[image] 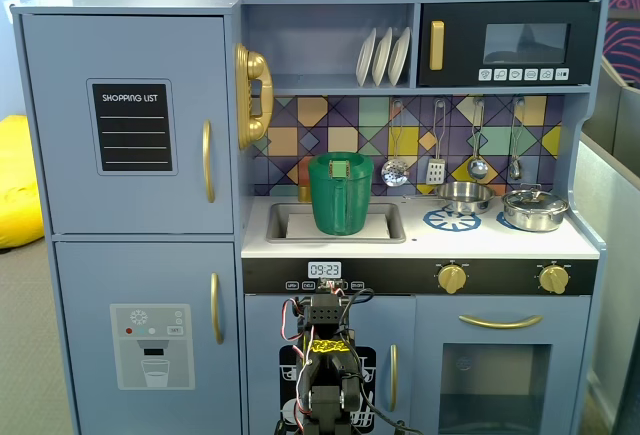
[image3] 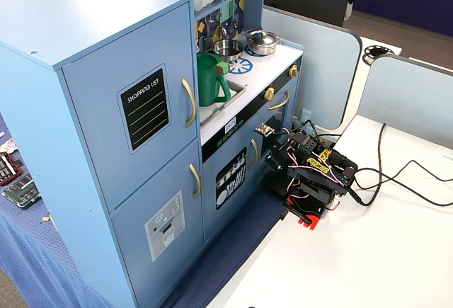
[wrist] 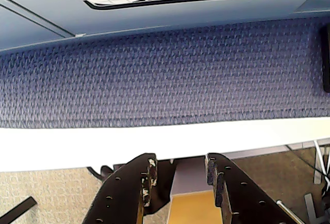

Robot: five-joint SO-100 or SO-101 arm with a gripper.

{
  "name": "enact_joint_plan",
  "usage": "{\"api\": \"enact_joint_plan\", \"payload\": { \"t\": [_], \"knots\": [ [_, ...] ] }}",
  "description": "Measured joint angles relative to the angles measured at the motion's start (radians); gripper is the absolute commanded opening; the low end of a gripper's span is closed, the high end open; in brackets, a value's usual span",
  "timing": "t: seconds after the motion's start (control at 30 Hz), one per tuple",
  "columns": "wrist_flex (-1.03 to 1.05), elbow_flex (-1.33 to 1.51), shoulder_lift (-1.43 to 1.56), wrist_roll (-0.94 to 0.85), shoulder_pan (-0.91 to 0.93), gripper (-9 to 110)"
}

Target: Open the left cabinet door

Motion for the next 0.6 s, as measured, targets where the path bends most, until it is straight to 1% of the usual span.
{"api": "enact_joint_plan", "payload": {
  "t": [0.17, 0.27, 0.3, 0.33, 0.53, 0.6],
  "knots": [
    [0.0, 0.0, 0.0, 0.0, 0.0, 2],
    [0.0, 0.0, 0.0, 0.0, 0.0, 4],
    [0.0, 0.0, 0.0, 0.0, 0.0, 1],
    [0.0, 0.0, 0.0, 0.0, 0.0, 0],
    [0.0, 0.0, 0.0, 0.002, 0.0, 3],
    [0.0, 0.0, 0.0, 0.002, -0.002, 0]
  ]
}}
